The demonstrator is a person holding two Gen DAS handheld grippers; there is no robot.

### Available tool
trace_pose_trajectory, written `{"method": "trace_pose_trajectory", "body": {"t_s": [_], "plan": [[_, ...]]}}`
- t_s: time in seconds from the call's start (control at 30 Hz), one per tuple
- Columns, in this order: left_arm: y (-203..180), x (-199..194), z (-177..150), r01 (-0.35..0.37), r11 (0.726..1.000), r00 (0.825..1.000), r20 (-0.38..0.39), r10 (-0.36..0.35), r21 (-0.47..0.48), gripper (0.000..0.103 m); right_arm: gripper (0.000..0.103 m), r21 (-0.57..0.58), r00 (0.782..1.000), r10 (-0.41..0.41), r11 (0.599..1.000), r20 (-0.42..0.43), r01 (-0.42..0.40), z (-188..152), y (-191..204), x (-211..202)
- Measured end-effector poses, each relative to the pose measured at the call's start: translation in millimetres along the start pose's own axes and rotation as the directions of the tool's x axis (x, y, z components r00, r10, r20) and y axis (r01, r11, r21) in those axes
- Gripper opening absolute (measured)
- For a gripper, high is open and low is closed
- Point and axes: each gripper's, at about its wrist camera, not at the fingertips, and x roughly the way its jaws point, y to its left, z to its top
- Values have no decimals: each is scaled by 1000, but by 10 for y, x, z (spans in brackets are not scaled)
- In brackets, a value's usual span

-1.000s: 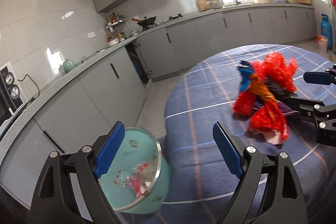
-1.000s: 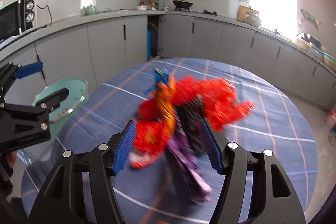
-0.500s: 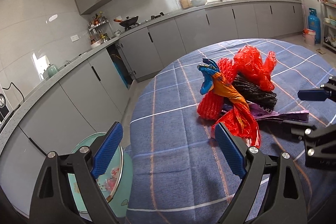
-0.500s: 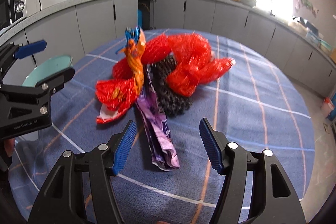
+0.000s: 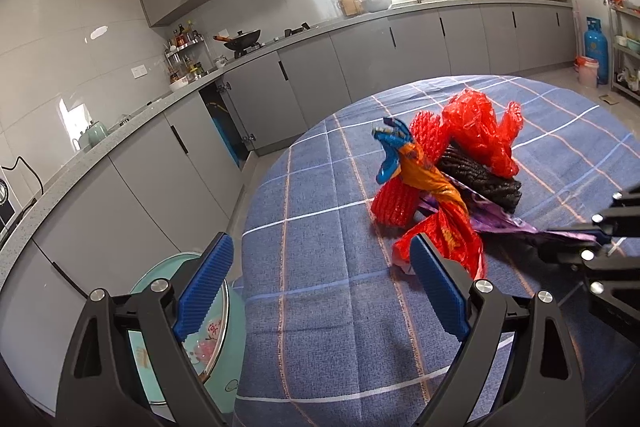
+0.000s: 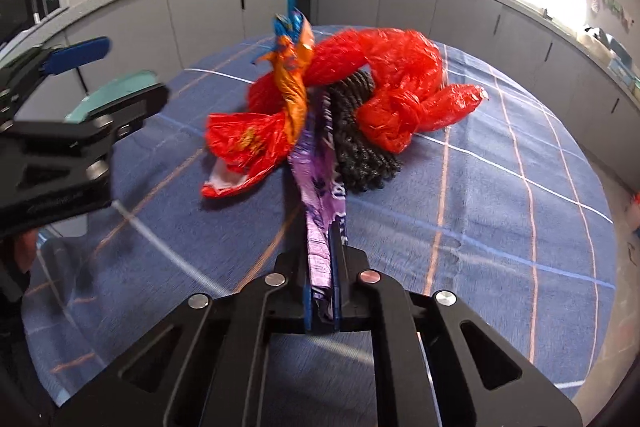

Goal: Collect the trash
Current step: 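Grasp the purple wrapper with the right tool while the left tool grasps the orange wrapper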

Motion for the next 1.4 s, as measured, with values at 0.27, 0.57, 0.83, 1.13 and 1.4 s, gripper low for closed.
{"method": "trace_pose_trajectory", "body": {"t_s": [0.27,0.57,0.83,1.13,1.4], "plan": [[-79,-36,54,20,1000,1000,11,-20,4,93,6,-8,995,-17,1000,99,18,-172,-23,-511],[-341,143,122,96,994,995,-28,-95,52,93,6,20,994,-76,997,79,75,-453,-196,-513],[-495,491,65,218,975,965,-154,-211,33,81,6,54,989,-77,996,126,71,-442,-241,-569],[-564,447,-17,286,957,943,-191,-272,53,23,6,61,988,-71,996,139,63,-458,-202,-584],[-416,140,-70,257,965,958,-147,-246,58,21,6,55,987,-78,996,140,71,-478,-156,-551]]}}
